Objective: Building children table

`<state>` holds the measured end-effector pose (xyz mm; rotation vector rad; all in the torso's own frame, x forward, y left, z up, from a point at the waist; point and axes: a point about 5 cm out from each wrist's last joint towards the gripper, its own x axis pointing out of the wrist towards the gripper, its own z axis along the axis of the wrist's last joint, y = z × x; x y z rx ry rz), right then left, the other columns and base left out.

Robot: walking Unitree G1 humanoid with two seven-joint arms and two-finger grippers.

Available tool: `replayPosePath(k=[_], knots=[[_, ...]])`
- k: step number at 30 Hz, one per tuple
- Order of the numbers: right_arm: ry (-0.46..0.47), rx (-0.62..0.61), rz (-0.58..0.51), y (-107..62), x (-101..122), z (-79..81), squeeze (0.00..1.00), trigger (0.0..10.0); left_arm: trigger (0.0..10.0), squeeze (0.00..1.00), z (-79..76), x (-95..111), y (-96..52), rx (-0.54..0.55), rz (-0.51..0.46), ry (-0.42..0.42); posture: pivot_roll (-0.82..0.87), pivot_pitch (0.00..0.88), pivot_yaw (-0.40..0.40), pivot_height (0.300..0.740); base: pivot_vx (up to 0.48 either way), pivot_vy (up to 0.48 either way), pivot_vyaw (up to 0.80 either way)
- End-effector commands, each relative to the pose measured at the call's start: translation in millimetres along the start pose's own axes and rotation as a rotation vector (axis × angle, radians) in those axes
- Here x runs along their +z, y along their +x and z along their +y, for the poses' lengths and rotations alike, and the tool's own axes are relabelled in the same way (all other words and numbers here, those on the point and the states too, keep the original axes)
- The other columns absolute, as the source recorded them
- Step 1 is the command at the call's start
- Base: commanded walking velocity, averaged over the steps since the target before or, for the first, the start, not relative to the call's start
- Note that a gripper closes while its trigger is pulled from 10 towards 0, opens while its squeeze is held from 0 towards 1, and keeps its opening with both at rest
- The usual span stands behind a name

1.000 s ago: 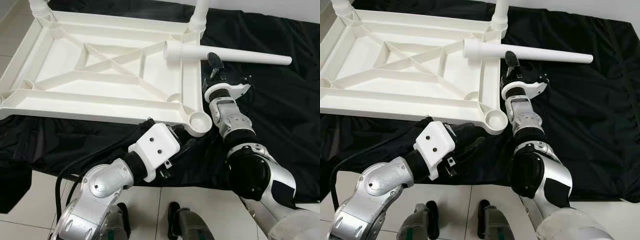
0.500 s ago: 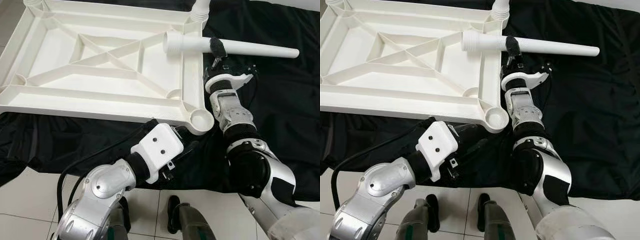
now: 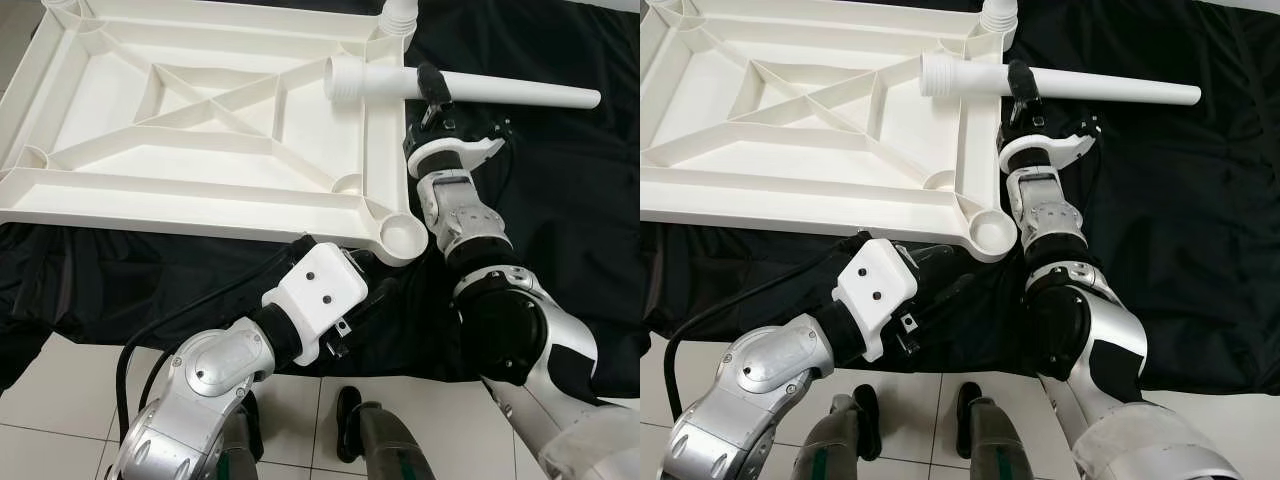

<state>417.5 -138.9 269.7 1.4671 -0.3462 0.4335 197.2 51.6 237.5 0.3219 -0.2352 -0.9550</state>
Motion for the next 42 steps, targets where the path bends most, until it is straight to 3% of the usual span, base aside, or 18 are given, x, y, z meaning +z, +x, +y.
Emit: replayPosePath(k=[1, 22, 33, 34, 35, 37, 38, 42], knots=[[0.003, 0.01, 0.003, 0.7, -1, 0.6, 0.0, 10.0, 10.0, 0.0, -4.4, 4, -1.8, 0.032, -0.02, -0.014, 0.16, 0.376, -0.015, 0.74, 0.0, 0.0, 0.0], [0.011, 0.011, -0.014, 13.5, -5, 13.2, 0.0, 10.0, 10.0, 0.0, -12.9, 15, -14.1, 0.057, -0.008, -0.056, 0.21, 0.466, 0.002, 0.74, 0.0, 0.0, 0.0], [-0.003, 0.036, -0.019, 19.6, -4, 22.7, 0.0, 10.0, 10.0, 0.0, -18.0, 18, -15.7, 0.057, -0.005, -0.086, 0.22, 0.471, 0.009, 0.74, 0.0, 0.0, 0.0], [-0.001, 0.041, -0.023, 21.0, -2, 24.9, 0.0, 8.9, 10.0, 0.0, -18.3, 18, -15.5, 0.057, -0.005, -0.09, 0.23, 0.471, 0.014, 0.74, 0.0, 0.0, 0.0], [0.003, 0.039, -0.035, 21.8, 0, 26.1, 0.0, 3.3, 10.0, 0.0, -18.3, 18, -15.5, 0.058, -0.005, -0.095, 0.23, 0.473, 0.017, 0.74, 0.0, 0.0, 0.0], [0.008, 0.039, -0.044, 22.1, 3, 26.5, 0.0, 3.3, 10.0, 0.0, -18.2, 18, -15.4, 0.059, -0.004, -0.099, 0.23, 0.473, 0.017, 0.74, 0.0, 0.0, 0.0], [0.014, 0.043, -0.057, 22.3, 6, 27.3, 0.0, 0.0, 10.0, 0.0, -18.4, 18, -15.5, 0.059, -0.003, -0.103, 0.24, 0.477, 0.021, 0.74, 0.0, 0.0, 0.0], [0.02, 0.055, -0.068, 22.7, 9, 28.8, 0.0, 0.0, 10.0, 0.0, -18.9, 17, -15.5, 0.058, 0.001, -0.109, 0.24, 0.478, 0.024, 0.74, 0.0, 0.0, 0.0]])
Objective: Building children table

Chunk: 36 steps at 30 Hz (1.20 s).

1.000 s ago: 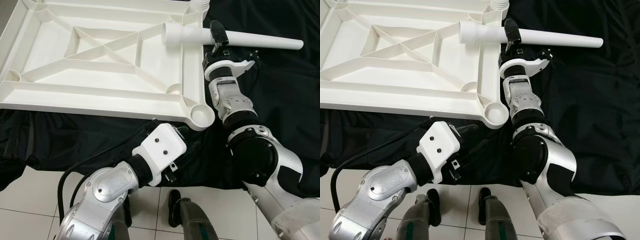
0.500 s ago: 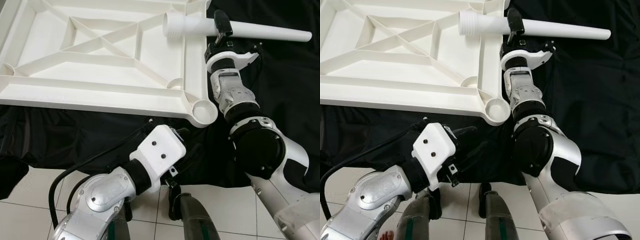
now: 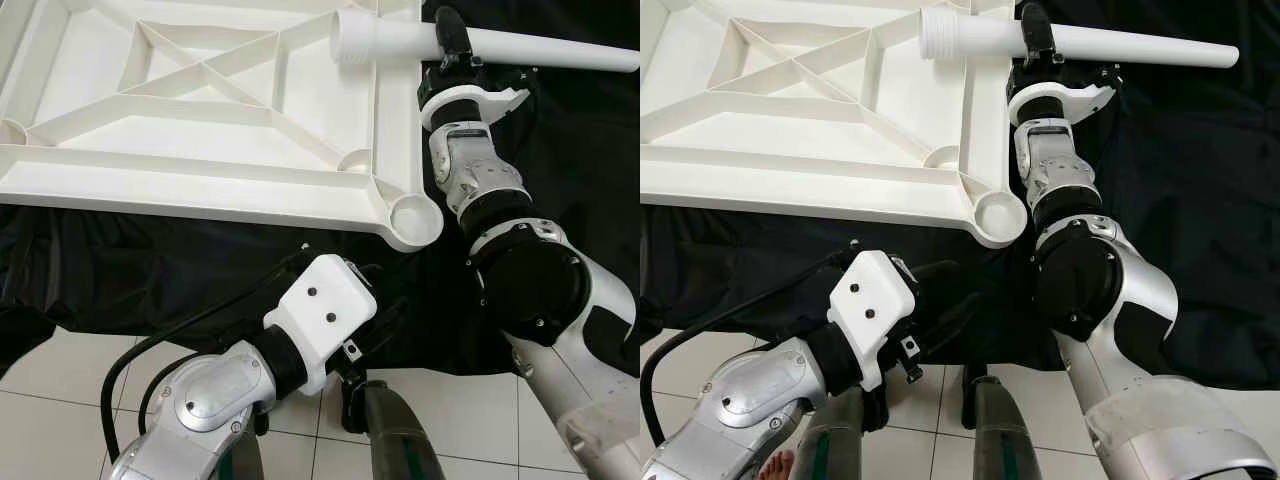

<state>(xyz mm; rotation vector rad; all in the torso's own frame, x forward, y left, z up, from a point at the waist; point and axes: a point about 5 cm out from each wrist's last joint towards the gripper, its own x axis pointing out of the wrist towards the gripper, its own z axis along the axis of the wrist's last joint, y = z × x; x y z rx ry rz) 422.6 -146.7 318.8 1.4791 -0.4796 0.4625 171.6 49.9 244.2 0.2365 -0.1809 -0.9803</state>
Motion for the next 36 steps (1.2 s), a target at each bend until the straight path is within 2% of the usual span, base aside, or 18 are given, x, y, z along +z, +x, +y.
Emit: replayPosePath(k=[1, 7, 10, 11, 13, 14, 18, 21, 25, 26, 29, 31, 32, 33, 36], knots=[[0.019, -0.042, -0.004, -5.5, -1, -9.9, 0.0, 0.0, 10.0, 0.0, -1.4, 1, -2.9, 0.076, -0.005, -0.014, 0.24, 0.485, 0.028, 0.74, 0.0, 0.0, 0.0], [0.03, -0.006, -0.038, -2.8, 6, -4.7, 0.0, 0.0, 10.0, 0.0, -1.6, 0, -3.2, 0.075, 0.006, -0.024, 0.25, 0.493, 0.037, 0.74, 0.0, 0.0, 0.0], [0.092, 0.114, -0.048, 3.7, 9, 10.7, 0.0, 0.0, 10.0, 0.0, 0.1, 0, -3.6, 0.08, 0.013, -0.021, 0.25, 0.489, 0.034, 0.74, 0.0, 0.0, 0.0], [0.1, 0.165, -0.037, 5.6, 7, 16.8, 0.0, 2.1, 10.0, 0.0, 0.7, 0, -3.7, 0.082, 0.013, -0.02, 0.24, 0.486, 0.03, 0.74, 0.0, 0.0, 0.0], [0.102, 0.194, -0.028, 6.4, 6, 19.9, 0.0, 2.1, 10.0, 0.0, 1.1, 0, -3.8, 0.084, 0.014, -0.021, 0.24, 0.482, 0.028, 0.74, 0.0, 0.0, 0.0], [0.098, 0.237, -0.004, 6.9, 3, 23.8, 0.0, 10.0, 10.0, 0.0, 2.0, 0, -3.9, 0.086, 0.014, -0.018, 0.23, 0.476, 0.024, 0.74, 0.0, 0.0, 0.0], [0.074, 0.33, 0.071, 7.4, -3, 33.2, 0.0, 10.0, 10.0, 0.0, 5.9, 2, -4.2, 0.095, 0.006, -0.013, 0.21, 0.462, 0.014, 0.74, 0.0, 0.0, 0.0], [0.075, 0.351, 0.094, 7.1, -5, 35.2, 0.0, 10.0, 10.0, 0.0, 9.2, 2, -3.5, 0.099, 0.003, -0.014, 0.2, 0.454, 0.01, 0.74, 0.0, 0.0, 0.0], [-0.021, 0.384, 0.152, 4.2, 1, 36.9, 0.0, 10.0, 10.0, 0.0, 37.2, 1, -5.8, 0.144, -0.006, 0.047, 0.15, 0.423, -0.007, 0.74, 0.0, 0.0, 0.0], [-0.021, 0.384, 0.152, 4.2, 1, 36.9, 0.0, 10.0, 10.0, 0.0, 37.2, 1, -5.8, 0.144, -0.006, 0.047, 0.15, 0.423, -0.007, 0.74, 0.0, 0.0, 0.0], [-0.062, 0.388, 0.172, 2.3, 7, 35.8, 0.0, 10.0, 10.0, 0.0, 52.1, 2, -5.9, 0.167, -0.013, 0.073, 0.14, 0.409, -0.012, 0.74, 0.0, 0.0, 0.0], [-0.068, 0.39, 0.176, 2.0, 8, 35.9, 0.0, 10.0, 10.0, 0.0, 54.6, 2, -6.0, 0.172, -0.015, 0.077, 0.14, 0.409, -0.012, 0.74, 0.0, 0.0, 0.0], [-0.102, 0.396, 0.189, 0.6, 12, 35.4, 0.0, 10.0, 10.0, 0.0, 63.1, 0, -4.7, 0.182, -0.007, 0.112, 0.13, 0.392, -0.019, 0.74, 0.0, 0.0, 0.0], [-0.102, 0.396, 0.189, 0.6, 12, 35.4, 0.0, 10.0, 10.0, 0.0, 63.1, 0, -4.7, 0.182, -0.007, 0.112, 0.13, 0.392, -0.019, 0.74, 0.0, 0.0, 0.0], [-0.191, 0.42, 0.24, -2.0, 18, 38.5, 0.0, 10.0, 10.0, 0.0, 86.8, -4, -5.4, 0.222, 0.021, 0.202, 0.12, 0.36, -0.03, 0.74, 0.0, 0.0, 0.0]])
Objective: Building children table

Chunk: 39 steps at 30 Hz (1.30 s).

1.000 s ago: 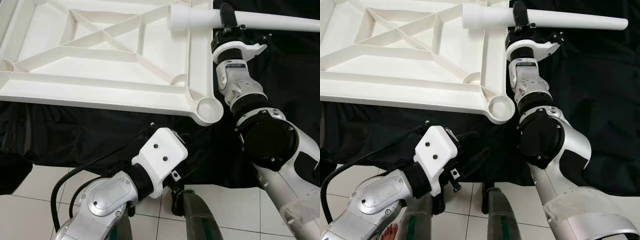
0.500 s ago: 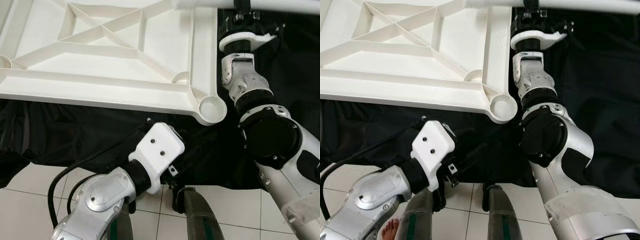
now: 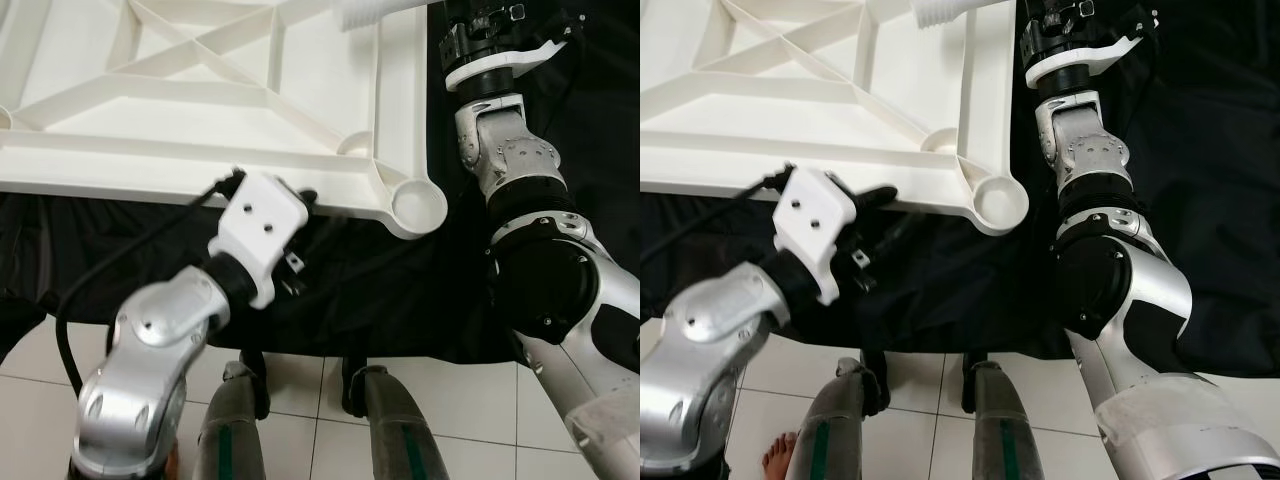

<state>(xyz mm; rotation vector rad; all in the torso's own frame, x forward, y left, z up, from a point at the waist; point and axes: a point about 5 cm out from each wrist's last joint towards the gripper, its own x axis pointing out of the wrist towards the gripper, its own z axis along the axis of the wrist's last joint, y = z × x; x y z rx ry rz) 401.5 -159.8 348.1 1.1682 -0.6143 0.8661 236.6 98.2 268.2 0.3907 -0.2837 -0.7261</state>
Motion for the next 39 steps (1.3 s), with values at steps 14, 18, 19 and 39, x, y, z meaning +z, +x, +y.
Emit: replayPosePath(k=[14, 18, 19, 39], knots=[[-0.147, 0.073, 0.042, -4.0, 24, 18.0, 0.0, 10.0, 10.0, 0.0, 57.9, 13, 12.2, 0.152, -0.104, 0.069, 0.09, 0.259, -0.046, 0.74, 0.0, 0.0, 0.0], [-0.182, 0.085, 0.045, -5.6, 29, 22.8, 0.0, 10.0, 10.0, 0.0, 68.2, 21, 15.0, 0.186, -0.147, 0.073, 0.09, 0.23, -0.052, 0.74, 0.0, 0.0, 0.0], [-0.197, 0.093, 0.049, -6.4, 30, 25.1, 0.0, 10.0, 10.0, 0.0, 72.9, 25, 16.3, 0.204, -0.167, 0.074, 0.09, 0.225, -0.053, 0.74, 0.0, 0.0, 0.0], [-0.578, -0.06, 0.275, -9.7, 36, 32.5, 0.0, 10.0, 10.0, 0.0, 110.1, 13, 39.3, 0.397, -0.035, 0.039, 0.09, 0.125, -0.103, 0.74, 0.0, 0.0, 0.0]])
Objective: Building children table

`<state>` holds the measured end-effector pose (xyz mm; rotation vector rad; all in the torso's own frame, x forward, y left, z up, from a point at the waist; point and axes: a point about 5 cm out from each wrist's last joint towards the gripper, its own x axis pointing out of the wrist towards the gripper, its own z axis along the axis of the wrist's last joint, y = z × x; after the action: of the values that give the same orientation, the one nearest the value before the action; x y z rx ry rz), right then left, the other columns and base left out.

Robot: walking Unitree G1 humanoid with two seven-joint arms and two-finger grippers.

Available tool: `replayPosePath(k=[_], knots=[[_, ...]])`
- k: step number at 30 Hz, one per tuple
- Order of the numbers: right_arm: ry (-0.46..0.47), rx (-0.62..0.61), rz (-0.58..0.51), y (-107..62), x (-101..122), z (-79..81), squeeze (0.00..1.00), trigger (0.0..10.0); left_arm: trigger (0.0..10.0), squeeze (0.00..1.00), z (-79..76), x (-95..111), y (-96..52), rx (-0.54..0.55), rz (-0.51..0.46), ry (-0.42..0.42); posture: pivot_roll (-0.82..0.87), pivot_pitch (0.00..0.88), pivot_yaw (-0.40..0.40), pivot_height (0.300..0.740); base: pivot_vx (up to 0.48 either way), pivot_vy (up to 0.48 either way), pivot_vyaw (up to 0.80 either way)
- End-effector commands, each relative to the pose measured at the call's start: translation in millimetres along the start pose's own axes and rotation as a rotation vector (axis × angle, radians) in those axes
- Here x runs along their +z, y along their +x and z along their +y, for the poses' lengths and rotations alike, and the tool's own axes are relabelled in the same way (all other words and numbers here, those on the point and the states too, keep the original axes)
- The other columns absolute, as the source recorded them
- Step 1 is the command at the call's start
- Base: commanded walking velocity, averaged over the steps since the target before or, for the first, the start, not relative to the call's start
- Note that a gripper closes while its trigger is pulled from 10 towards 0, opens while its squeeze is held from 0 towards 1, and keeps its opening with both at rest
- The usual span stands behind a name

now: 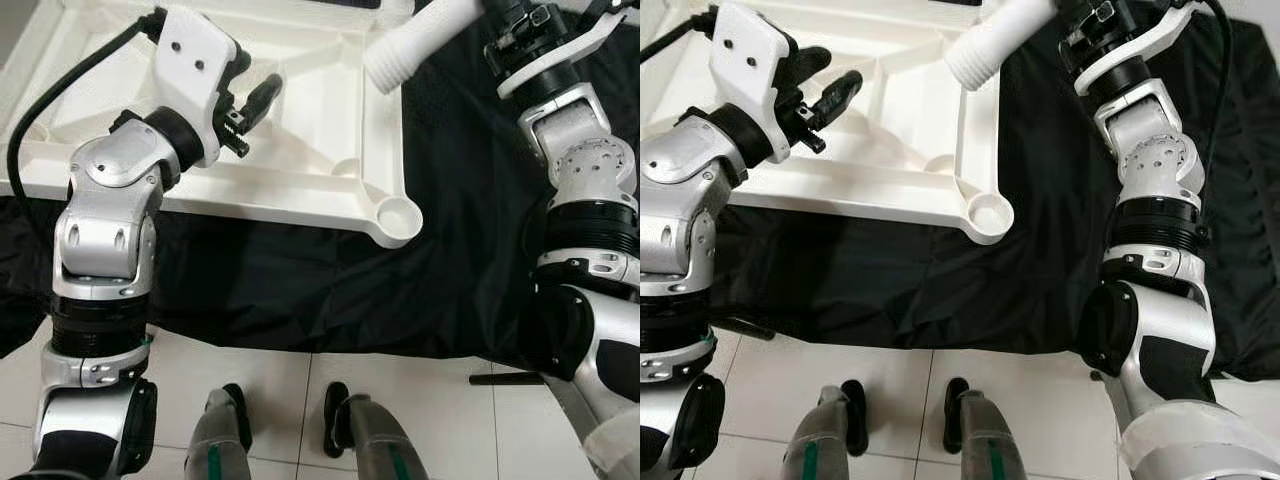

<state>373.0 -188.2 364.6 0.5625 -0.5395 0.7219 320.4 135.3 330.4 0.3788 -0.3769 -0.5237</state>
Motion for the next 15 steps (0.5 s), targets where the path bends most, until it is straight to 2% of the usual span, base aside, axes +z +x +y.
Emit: replayPosePath(k=[1, 2, 5, 6, 12, 15], knots=[[-0.057, 0.002, 0.018, -1.7, 8, 3.1, 0.0, 10.0, 10.0, 0.0, 11.9, -2, 0.8, 0.185, 0.008, -0.072, 0.08, 0.121, -0.106, 0.74, 0.0, 0.0, 0.0], [-0.088, 0.003, 0.035, -2.3, 11, 4.0, 0.0, 10.0, 10.0, 0.0, 12.6, 0, 2.1, 0.168, -0.008, -0.118, 0.08, 0.118, -0.113, 0.74, 0.0, 0.0, 0.0], [-0.111, 0.002, 0.047, -3.0, 13, 4.8, 0.0, 10.0, 10.0, 0.0, 13.0, 1, 3.5, 0.154, -0.02, -0.145, 0.08, 0.118, -0.114, 0.74, 0.0, 0.0, 0.0], [-0.127, 0.004, 0.063, -4.0, 14, 5.1, 0.0, 10.0, 10.0, 0.0, 12.2, 3, 5.3, 0.13, -0.036, -0.183, 0.08, 0.112, -0.123, 0.74, 0.0, 0.0, 0.0], [-0.175, 0.042, 0.124, -7.9, 11, 6.2, 0.0, 10.0, 10.0, 0.0, 6.7, 9, 9.6, 0.033, -0.078, -0.243, 0.08, 0.104, -0.126, 0.74, 0.0, 0.0, 0.0], [-0.209, 0.092, 0.236, -13.9, -9, 7.4, 0.0, 10.0, 10.0, 0.0, 0.8, 17, 12.0, -0.051, -0.116, -0.277, 0.08, 0.091, -0.126, 0.74, 0.0, 0.0, 0.0]])
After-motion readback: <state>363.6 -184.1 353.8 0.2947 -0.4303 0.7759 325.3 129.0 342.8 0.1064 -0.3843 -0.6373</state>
